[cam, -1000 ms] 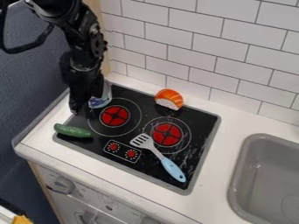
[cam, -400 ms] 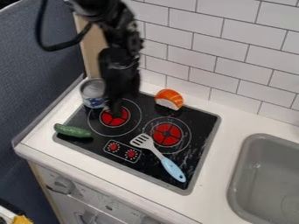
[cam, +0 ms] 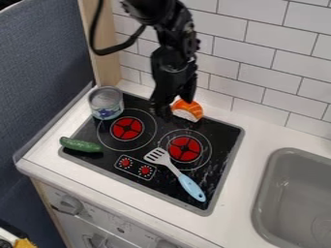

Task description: Take the bread and put it on the left burner

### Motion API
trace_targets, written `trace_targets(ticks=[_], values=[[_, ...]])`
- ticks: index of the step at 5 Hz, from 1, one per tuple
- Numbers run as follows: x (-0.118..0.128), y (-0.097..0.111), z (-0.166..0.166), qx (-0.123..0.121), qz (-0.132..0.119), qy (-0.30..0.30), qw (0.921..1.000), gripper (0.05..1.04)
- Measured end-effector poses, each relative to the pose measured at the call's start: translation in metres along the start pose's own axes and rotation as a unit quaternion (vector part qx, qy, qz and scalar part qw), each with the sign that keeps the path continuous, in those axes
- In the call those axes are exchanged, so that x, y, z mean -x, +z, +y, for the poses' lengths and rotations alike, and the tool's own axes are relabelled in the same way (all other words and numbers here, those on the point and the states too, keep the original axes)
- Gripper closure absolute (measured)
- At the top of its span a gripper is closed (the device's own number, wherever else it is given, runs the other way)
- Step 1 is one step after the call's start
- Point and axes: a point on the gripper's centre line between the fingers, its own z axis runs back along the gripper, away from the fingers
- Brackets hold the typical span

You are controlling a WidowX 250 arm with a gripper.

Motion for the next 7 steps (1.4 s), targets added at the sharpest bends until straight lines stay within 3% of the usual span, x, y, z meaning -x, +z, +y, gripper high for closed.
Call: trace_targets(ticks=[2, 5, 6, 7], values=[[0.003, -0.024, -0.025, 0.002, 0.01, -0.014, 0.9998, 0.084], [0.005, -0.059, -0.034, -0.031, 0.02, -0.02, 0.9991, 0.11], [0.002, -0.061, -0.034, -0.031, 0.009, -0.012, 0.9994, 0.391], [0.003, -0.061, -0.032, -0.032, 0.009, -0.003, 0.9994, 0.505]])
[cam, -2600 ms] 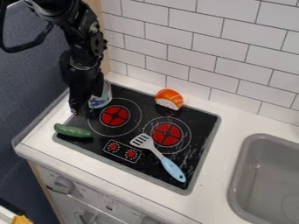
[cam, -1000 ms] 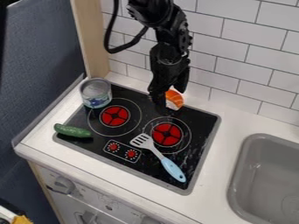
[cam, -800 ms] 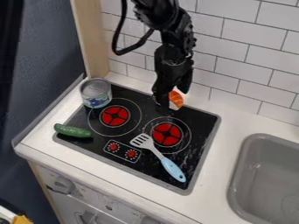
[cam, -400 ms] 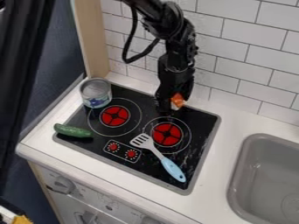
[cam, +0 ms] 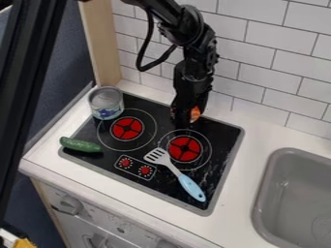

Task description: Take the bread and put it on the left burner

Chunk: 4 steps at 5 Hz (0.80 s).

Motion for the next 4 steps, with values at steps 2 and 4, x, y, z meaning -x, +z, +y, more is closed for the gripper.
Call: trace_targets(ticks=[2, 4], values=[[0.002, 0.01, 0.008, -0.006, 0.005, 0.009, 0.9999, 0.505], [0.026, 0.057, 0.016, 0.023, 0.003, -0.004, 0.9997, 0.505]])
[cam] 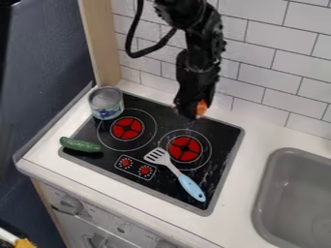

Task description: Take the bread and put it on the left burner

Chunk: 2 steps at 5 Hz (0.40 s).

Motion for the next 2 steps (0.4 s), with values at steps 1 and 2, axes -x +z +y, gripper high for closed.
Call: trace_targets(ticks=[1, 2], values=[[0.003, 0.01, 0.025, -0.005, -0.011, -0.002, 0.9999, 0.505], [-0.007, 0.017, 0.047, -0.009, -0.032, 0.008, 0.9994, 0.505]])
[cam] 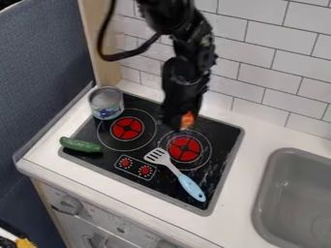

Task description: Take the bread and put it on the left burner

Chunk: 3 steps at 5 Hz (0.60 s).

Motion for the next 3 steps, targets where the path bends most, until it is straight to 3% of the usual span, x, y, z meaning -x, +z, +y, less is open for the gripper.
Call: trace_targets(ticks=[2, 3], values=[[-0.029, 0.002, 0.02, -0.006, -0.021, 0.058, 0.9981, 0.505], [-0.04, -0.019, 0.029, -0.033, -0.024, 0.075, 0.9963, 0.505]])
